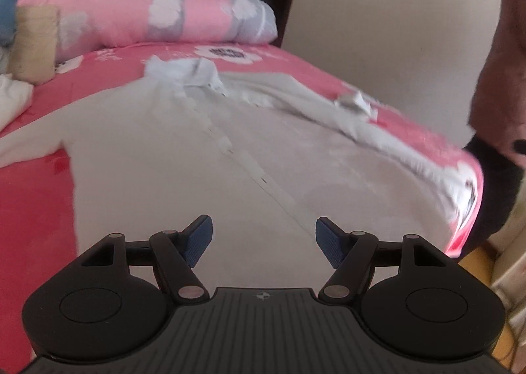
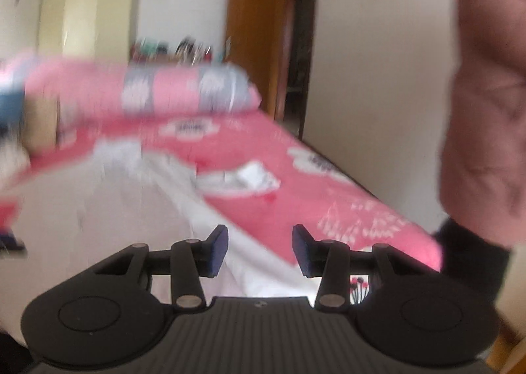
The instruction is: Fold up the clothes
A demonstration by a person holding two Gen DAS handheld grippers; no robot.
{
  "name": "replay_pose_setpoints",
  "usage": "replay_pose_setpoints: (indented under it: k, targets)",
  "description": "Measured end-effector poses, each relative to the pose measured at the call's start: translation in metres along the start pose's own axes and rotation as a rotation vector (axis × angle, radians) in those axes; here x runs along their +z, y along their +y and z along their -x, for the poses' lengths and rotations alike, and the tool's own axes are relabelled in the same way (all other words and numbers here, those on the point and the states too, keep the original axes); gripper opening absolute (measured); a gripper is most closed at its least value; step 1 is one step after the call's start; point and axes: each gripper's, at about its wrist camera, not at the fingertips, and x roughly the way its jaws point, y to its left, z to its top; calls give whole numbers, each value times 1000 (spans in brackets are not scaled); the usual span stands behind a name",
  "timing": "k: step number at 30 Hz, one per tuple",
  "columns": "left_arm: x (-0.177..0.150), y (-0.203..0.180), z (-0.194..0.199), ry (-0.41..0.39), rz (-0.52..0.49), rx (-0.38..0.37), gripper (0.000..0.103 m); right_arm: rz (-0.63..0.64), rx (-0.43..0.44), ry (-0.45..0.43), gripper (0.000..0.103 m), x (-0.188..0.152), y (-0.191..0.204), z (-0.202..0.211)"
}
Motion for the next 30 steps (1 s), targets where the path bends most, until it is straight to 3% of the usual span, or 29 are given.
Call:
replay_pose_setpoints:
  k: [6,9,11,17,22,25,30]
  targets:
    - [-9,-16,-12,54,-34,60,70,375,-70,61,39,-49,60,-70]
    - [-12,-20,-12,69,-41,83,70,499,-127,65,39,-69,70,-92]
    - [-14,-20,-13,78,-39,93,70,508,-121,80,39,-76,65,-101]
    - [-18,-21,-17,94,-28,111,70,490,-72,103,18,-85,49,-120]
    - [-18,-23,-16,95,-29,118,70,338,-22,88,4,-65,25,-108]
    - [-18,-22,-17,97,-27,120,70,140,58,94,4,-51,-2,-101]
    - [-19,-21,-17,97,-24,114,71,-246,261,100,4,-32,-54,-97]
